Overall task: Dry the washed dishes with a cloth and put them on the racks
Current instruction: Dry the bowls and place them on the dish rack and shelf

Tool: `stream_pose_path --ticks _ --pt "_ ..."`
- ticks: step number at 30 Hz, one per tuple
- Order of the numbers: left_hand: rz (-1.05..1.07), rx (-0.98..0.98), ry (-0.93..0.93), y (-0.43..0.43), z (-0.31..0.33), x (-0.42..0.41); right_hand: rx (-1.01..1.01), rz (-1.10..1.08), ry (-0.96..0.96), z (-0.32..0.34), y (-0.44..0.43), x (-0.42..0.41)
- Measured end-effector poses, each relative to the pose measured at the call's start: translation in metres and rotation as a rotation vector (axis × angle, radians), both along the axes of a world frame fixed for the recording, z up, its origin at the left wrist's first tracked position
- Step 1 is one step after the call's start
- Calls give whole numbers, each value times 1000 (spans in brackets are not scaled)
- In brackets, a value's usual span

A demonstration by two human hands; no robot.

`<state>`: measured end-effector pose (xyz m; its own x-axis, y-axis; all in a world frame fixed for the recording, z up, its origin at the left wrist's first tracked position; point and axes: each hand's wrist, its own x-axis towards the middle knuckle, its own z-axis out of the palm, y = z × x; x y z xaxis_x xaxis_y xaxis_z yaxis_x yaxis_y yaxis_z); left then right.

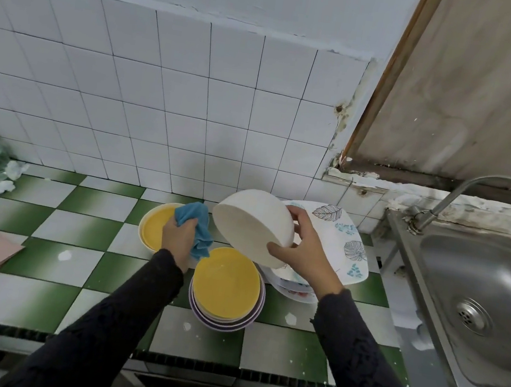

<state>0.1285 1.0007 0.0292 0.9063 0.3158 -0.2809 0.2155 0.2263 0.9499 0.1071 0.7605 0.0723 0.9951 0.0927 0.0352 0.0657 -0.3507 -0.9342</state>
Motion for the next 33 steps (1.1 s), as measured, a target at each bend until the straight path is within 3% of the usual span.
stream_pose_path --ticks 4,8,13,17,21,23,26,31,33 --pt "83 34 -17 -6 7 -8 97 -26 20 -4 5 4" --pt "203 198 -182 -24 19 -23 551 -96 245 -13 17 3" --pt "191 432 -446 -49 25 -31 937 -102 480 -26 31 3" --pt "-35 883 -559 -52 4 -21 1102 -125 641 -32 40 3" --pt "-489 1364 -391 -51 -2 -16 1105 -71 551 -36 35 3" --pt "-684 1434 -301 -53 -1 -17 1085 -29 493 -41 29 4" --pt "-805 1205 -194 -66 10 -19 1123 -26 493 -39 32 6" --pt "-673 257 -136 -88 36 -24 1261 135 670 -28 33 8" --pt "-694 195 -160 -90 38 -29 1260 96 698 -26 30 12"
